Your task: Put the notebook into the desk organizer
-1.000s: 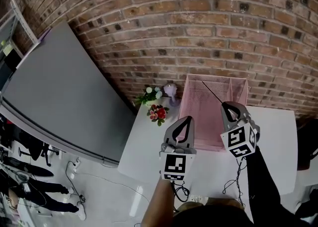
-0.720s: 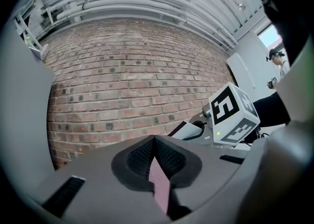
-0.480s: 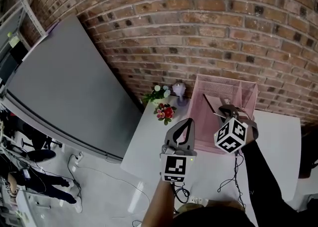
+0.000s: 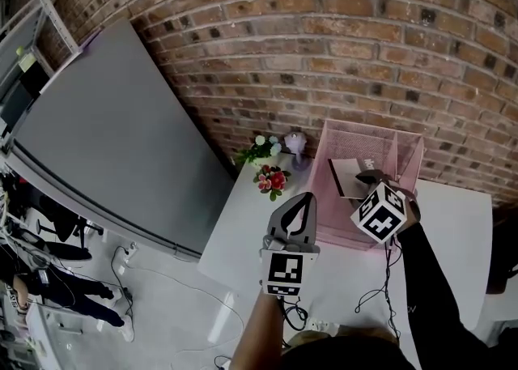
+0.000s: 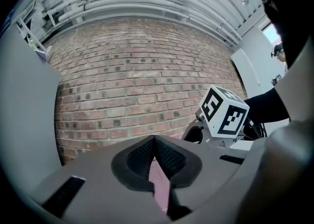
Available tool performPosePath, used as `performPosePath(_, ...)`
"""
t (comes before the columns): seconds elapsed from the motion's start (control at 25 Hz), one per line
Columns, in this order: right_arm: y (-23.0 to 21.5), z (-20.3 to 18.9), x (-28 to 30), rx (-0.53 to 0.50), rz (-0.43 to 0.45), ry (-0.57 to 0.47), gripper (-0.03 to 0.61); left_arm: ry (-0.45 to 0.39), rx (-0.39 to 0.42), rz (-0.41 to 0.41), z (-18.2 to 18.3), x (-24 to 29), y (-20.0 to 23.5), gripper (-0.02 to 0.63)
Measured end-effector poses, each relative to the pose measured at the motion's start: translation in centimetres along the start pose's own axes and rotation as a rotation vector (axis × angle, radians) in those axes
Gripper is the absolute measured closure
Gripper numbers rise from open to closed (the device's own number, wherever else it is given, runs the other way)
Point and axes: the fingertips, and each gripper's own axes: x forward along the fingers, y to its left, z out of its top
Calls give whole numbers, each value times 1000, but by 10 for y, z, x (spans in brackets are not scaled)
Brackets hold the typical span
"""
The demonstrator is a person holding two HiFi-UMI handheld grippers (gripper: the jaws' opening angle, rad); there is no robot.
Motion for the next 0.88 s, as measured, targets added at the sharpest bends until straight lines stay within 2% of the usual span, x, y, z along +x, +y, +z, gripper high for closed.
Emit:
performPosePath(0.08,8,0,0,-2,49,1,390,3,2,2,-1,-1,0,606)
performPosePath(0.16,14,1,0,-11,88,6,368,5,3,4,-1,-1,0,606)
performPosePath(0.28,28,0,0,-34,164,24,282,6,5,8,-1,-4,2,606)
performPosePath(0.4,39,1,0,-40,212,29,238,6,6,13,0,-7,3,606)
performPosePath(0.64,60,-3,-3,-59,278,44,190,15,7,21,-2,-15,9,606)
performPosePath(0.88,65,-1,-7,-40,248,46,189,13,4,15,-1,-23,11,606)
